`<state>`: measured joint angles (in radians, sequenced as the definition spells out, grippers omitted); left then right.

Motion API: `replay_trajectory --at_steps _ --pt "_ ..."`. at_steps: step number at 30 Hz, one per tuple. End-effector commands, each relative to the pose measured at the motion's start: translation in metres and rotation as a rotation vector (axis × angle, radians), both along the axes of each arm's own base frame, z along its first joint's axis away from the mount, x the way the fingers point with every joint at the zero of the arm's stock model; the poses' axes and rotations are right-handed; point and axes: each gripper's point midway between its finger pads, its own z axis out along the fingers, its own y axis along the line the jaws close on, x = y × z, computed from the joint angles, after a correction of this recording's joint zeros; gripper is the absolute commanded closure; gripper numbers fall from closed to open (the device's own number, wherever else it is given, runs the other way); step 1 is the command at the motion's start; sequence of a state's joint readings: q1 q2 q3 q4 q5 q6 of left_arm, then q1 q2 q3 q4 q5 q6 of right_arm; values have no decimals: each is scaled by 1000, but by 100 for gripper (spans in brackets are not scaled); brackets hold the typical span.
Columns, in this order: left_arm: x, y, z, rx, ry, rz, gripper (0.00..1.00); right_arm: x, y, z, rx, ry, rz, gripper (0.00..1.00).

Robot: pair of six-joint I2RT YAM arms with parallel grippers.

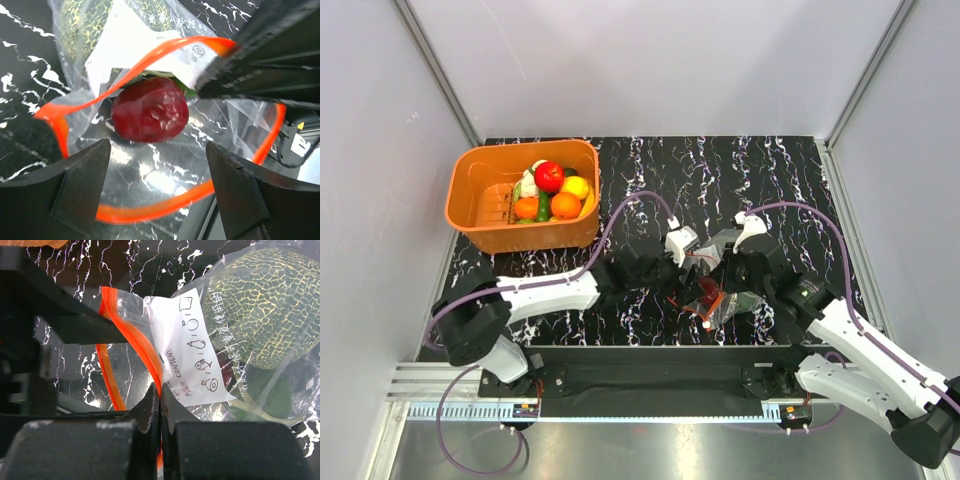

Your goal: Open the zip-top bag and remove the fake food

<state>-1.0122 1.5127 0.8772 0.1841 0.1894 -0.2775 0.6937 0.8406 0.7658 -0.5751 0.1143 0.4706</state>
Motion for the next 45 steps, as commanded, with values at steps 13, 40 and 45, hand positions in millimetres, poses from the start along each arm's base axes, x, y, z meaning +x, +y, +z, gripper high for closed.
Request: replay_trajectory --at_steps 13,40,45 --pt "32 -55 -5 -59 -79 15 1 -3 2 2 33 9 -1 100" --pt "14 -51 -63 48 -79 -44 78 -2 7 -6 40 25 11 100" --pt "6 -37 -30 8 -87 -34 81 -1 5 -8 27 26 2 100"
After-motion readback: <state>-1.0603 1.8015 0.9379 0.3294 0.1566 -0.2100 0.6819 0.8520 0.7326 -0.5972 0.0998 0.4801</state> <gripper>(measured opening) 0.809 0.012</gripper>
